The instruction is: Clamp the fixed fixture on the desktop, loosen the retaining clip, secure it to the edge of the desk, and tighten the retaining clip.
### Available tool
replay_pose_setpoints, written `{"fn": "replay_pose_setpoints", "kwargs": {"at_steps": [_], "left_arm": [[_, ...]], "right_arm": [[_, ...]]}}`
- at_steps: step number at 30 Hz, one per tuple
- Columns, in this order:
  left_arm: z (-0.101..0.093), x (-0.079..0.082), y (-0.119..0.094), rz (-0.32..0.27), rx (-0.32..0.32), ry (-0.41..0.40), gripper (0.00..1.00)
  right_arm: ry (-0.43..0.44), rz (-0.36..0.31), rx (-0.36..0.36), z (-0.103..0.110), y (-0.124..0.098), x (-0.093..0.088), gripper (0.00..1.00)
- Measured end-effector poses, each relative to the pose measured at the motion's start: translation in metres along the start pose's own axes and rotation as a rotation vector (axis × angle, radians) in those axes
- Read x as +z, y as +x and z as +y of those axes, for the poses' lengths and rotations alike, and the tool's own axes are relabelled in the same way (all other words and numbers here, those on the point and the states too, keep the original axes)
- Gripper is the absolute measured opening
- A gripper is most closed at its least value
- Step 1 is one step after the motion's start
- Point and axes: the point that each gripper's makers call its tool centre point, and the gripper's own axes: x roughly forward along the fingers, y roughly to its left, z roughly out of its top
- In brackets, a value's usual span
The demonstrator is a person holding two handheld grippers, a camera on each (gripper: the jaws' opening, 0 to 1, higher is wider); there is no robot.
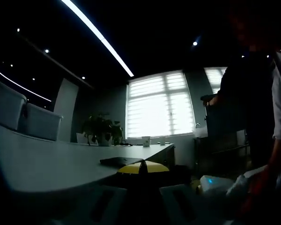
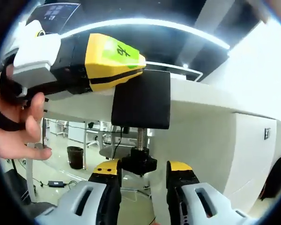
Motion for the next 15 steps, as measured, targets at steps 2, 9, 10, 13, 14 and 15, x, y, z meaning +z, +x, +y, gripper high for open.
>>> {"fn": "replay_pose_setpoints", "kwargs": {"at_steps": [2, 9, 10, 13, 14, 15], "left_arm": [[-0.0002, 0.0, 0.0001, -0.001, 0.0, 0.0, 0.01], [-0.0006, 0.0002, 0.0001, -0.002, -0.001, 0.001, 0.01], [-0.0005, 0.0003, 0.0001, -0.004, 0.0, -0.001, 0.01], [-0.0004, 0.0002, 0.0001, -0.003, 0.0, -0.002, 0.01], [-0.0004, 0.0002, 0.0002, -0.003, 0.0, -0.003, 0.01], [-0.0003, 0.0001, 0.0002, -0.003, 0.0, -0.003, 0.01]], "right_arm": [[0.006, -0.006, 0.005, 0.0015, 0.0002, 0.0017, 0.29], [0.025, -0.041, 0.079, 0.0046, 0.0018, 0.0026, 0.27], [0.026, -0.046, 0.094, 0.005, 0.0003, 0.0022, 0.27], [0.038, -0.054, 0.142, 0.0077, 0.0038, -0.0007, 0.27], [0.047, -0.056, 0.161, 0.0081, 0.0043, -0.0008, 0.27], [0.051, -0.06, 0.183, 0.0094, 0.0048, -0.0009, 0.27]]}}
